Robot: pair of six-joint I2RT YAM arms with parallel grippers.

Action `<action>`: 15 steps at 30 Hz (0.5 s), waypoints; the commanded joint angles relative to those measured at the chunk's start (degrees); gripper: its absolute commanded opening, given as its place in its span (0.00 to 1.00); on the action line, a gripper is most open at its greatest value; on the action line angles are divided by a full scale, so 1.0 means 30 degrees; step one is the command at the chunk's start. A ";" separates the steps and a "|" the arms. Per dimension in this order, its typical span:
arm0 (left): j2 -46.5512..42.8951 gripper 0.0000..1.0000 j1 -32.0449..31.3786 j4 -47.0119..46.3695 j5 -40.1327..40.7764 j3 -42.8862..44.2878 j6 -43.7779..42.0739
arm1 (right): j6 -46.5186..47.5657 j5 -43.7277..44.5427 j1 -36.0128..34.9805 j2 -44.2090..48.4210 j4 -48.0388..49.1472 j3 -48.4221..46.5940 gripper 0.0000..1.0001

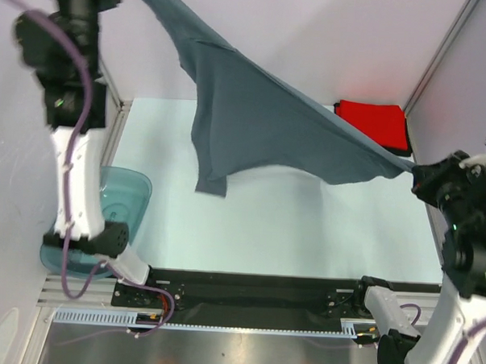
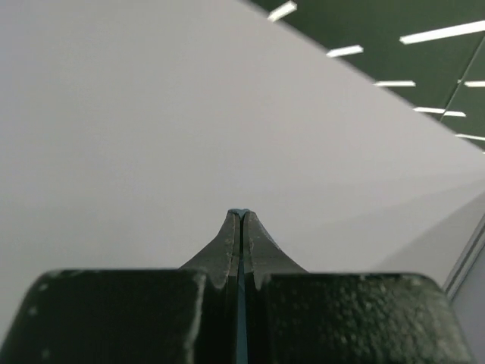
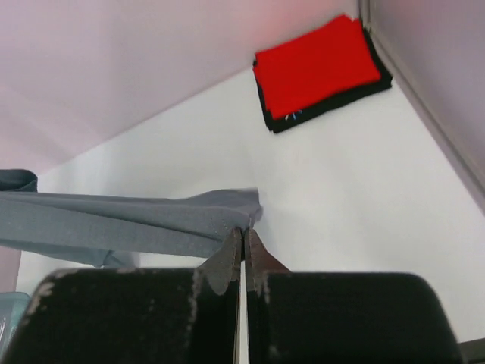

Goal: Fold and stack the t-shirts
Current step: Flatten the tshirt out

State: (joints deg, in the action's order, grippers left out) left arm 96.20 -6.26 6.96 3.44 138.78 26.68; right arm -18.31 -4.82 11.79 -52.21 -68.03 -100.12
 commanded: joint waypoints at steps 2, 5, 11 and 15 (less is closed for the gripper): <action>-0.4024 0.00 0.1003 -0.1645 0.2863 -0.0960 -0.3204 | 0.1003 0.2251 -0.0004 0.0760 -0.3307 -0.2425 0.00; -0.6545 0.00 0.1150 -0.2231 0.4123 -0.2280 -0.4991 | 0.1121 0.2514 -0.0501 0.0936 -0.4712 -0.3919 0.00; -0.8366 0.00 0.1150 -0.3140 0.5209 -0.2578 -0.7046 | 0.0099 0.3715 -0.2284 0.0762 -0.6328 -0.5681 0.00; -0.7666 0.00 0.1179 -0.3434 0.4801 -0.2900 -0.6669 | -0.1598 0.3773 -0.3519 0.0264 -0.6327 -0.4922 0.00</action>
State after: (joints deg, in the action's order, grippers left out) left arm 68.31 -4.21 -1.15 11.81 131.87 10.11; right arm -20.99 -1.23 2.72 -48.75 -73.49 -116.84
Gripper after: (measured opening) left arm 0.008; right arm 0.012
